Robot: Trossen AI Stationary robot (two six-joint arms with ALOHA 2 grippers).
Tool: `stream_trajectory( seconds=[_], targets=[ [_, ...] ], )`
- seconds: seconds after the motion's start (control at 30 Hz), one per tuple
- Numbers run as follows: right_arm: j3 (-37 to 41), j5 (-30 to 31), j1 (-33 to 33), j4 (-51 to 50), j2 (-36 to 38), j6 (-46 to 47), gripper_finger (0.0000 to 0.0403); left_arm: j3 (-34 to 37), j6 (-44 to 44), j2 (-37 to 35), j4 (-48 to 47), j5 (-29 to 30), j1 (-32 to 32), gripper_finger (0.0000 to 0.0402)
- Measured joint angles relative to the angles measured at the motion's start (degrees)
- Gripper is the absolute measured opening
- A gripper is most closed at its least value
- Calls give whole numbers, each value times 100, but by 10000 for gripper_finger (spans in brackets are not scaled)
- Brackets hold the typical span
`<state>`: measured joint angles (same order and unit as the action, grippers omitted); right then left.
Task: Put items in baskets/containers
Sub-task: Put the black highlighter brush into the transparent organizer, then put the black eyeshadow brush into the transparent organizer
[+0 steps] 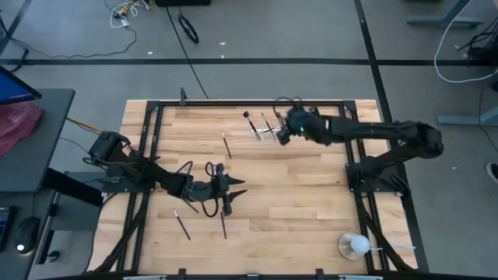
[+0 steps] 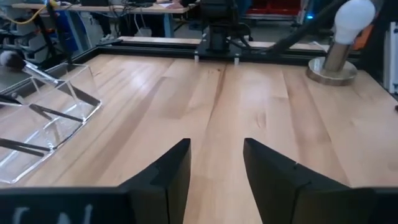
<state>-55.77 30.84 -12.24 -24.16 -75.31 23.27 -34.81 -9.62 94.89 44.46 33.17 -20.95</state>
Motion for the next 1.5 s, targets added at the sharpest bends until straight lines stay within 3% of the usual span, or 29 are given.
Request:
stream_trajectory(
  seconds=[0.17,0.5,0.8,1.03,1.2,1.33,1.5],
  targets=[
    [0,-537,-591,-84,-431,-66,12,-1,-29,0,-133,-2,0,154],
    [2,-1042,-940,-177,-1094,21,29,-1,-68,0,-168,-3,0,154],
    [4,-1133,-1172,-145,-1216,-96,99,-1,-151,0,-194,-3,0,154],
    [4,-960,-1159,-125,-706,-275,161,-1,-184,0,-194,-3,0,154],
    [4,-901,-472,137,-252,-277,166,-1,-182,0,-194,-1,0,154],
    [4,-825,645,629,-285,-362,154,-1,-201,0,-215,7,0,154],
    [7,-130,2219,1063,-739,-315,134,-1,-922,-92,-1032,17,-80,153]
  ],
)
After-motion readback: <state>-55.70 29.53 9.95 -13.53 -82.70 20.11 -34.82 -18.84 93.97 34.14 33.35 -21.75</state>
